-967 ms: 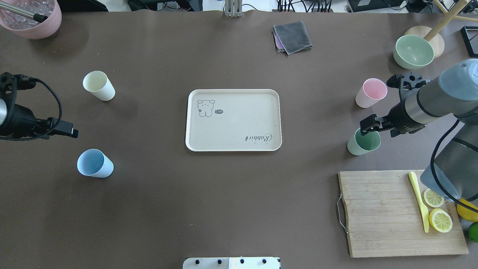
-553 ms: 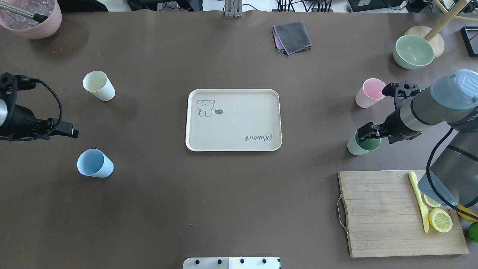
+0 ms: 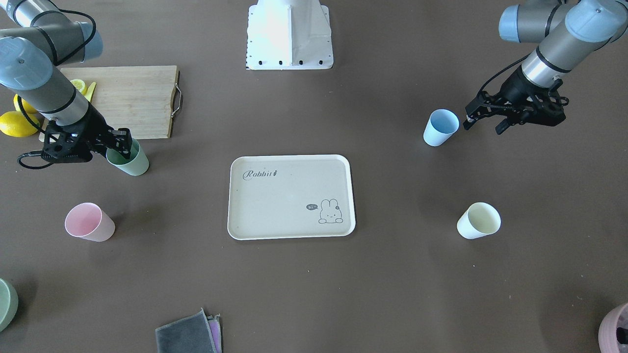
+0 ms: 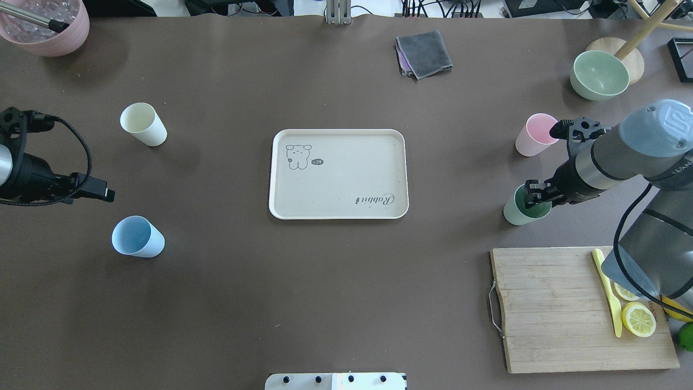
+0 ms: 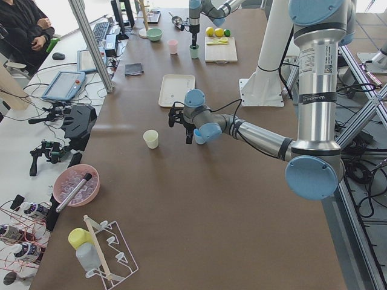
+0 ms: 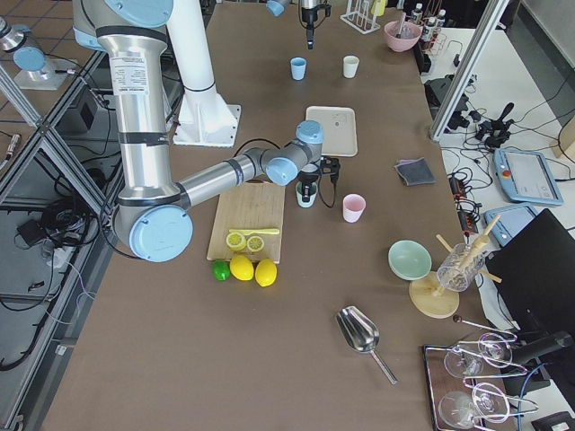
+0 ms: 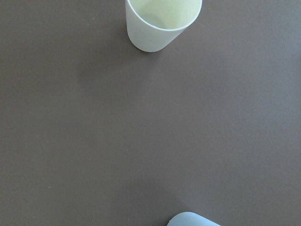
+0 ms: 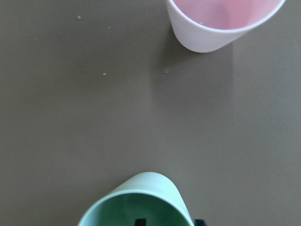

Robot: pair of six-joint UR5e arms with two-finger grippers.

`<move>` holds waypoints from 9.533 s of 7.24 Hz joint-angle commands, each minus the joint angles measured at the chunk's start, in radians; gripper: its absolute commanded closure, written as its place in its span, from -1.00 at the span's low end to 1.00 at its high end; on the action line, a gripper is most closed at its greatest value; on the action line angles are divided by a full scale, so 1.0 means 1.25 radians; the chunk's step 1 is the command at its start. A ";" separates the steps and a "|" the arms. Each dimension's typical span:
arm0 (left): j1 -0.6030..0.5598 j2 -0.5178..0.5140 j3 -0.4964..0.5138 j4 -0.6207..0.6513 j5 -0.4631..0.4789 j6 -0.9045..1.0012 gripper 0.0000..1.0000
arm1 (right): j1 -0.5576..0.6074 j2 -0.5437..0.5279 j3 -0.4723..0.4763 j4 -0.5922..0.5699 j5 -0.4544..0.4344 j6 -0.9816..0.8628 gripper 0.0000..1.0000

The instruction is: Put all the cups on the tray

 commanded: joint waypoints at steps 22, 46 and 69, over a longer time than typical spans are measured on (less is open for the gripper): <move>0.218 -0.419 0.046 0.264 0.131 -0.307 1.00 | -0.098 0.441 -0.217 -0.088 -0.014 0.170 -1.00; -0.075 -0.377 0.067 0.491 0.106 0.324 -0.96 | 0.203 0.213 -0.315 -0.083 0.086 -0.176 -0.16; -0.101 -0.442 0.441 0.122 -0.016 0.197 1.00 | 0.069 0.510 -0.338 -0.130 0.041 0.029 1.00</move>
